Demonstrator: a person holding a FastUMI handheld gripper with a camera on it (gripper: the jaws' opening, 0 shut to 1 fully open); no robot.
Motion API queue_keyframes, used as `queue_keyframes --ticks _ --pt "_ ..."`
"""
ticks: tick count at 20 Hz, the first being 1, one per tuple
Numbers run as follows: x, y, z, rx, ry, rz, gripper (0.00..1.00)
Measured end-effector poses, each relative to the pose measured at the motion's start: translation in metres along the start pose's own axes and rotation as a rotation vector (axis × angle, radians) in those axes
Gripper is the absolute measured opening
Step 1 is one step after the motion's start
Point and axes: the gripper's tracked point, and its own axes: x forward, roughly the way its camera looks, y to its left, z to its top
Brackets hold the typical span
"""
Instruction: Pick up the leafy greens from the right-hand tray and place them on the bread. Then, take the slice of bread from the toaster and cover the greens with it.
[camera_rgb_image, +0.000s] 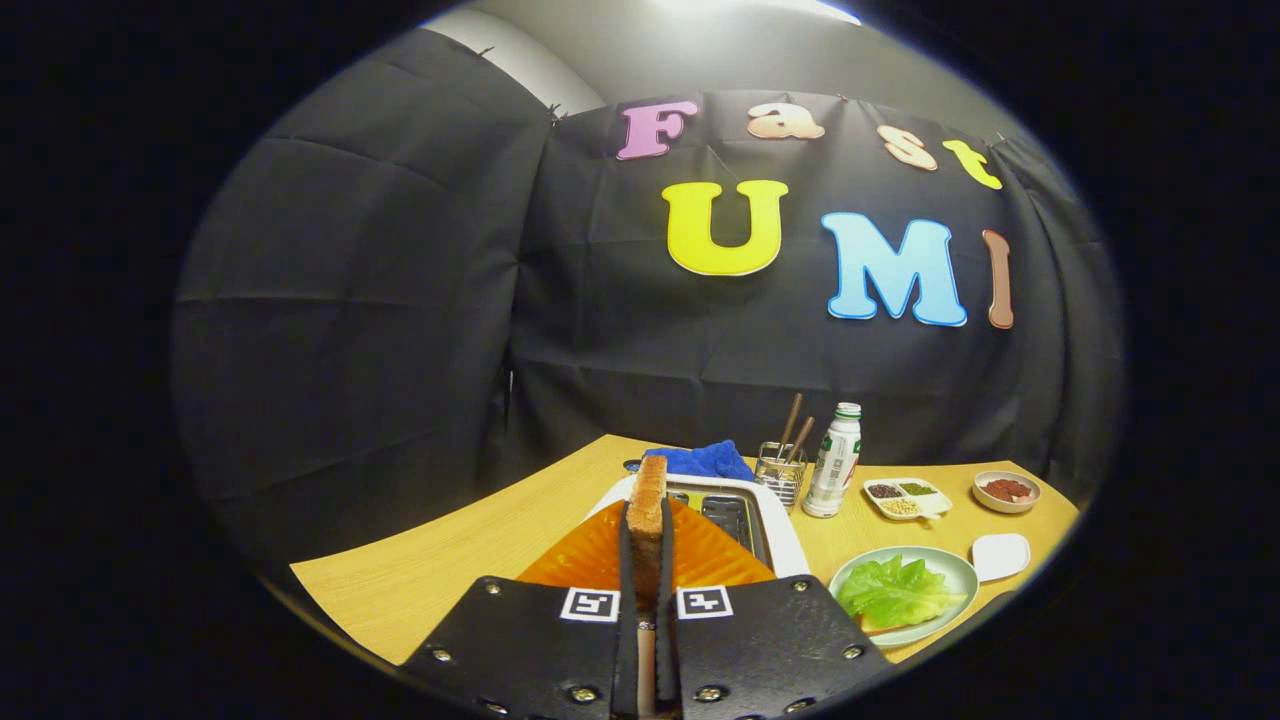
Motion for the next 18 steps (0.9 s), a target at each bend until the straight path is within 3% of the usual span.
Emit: queue_keyframes --ticks 18 --pt "-0.024 -0.012 0.070 0.084 -0.112 0.083 0.07"
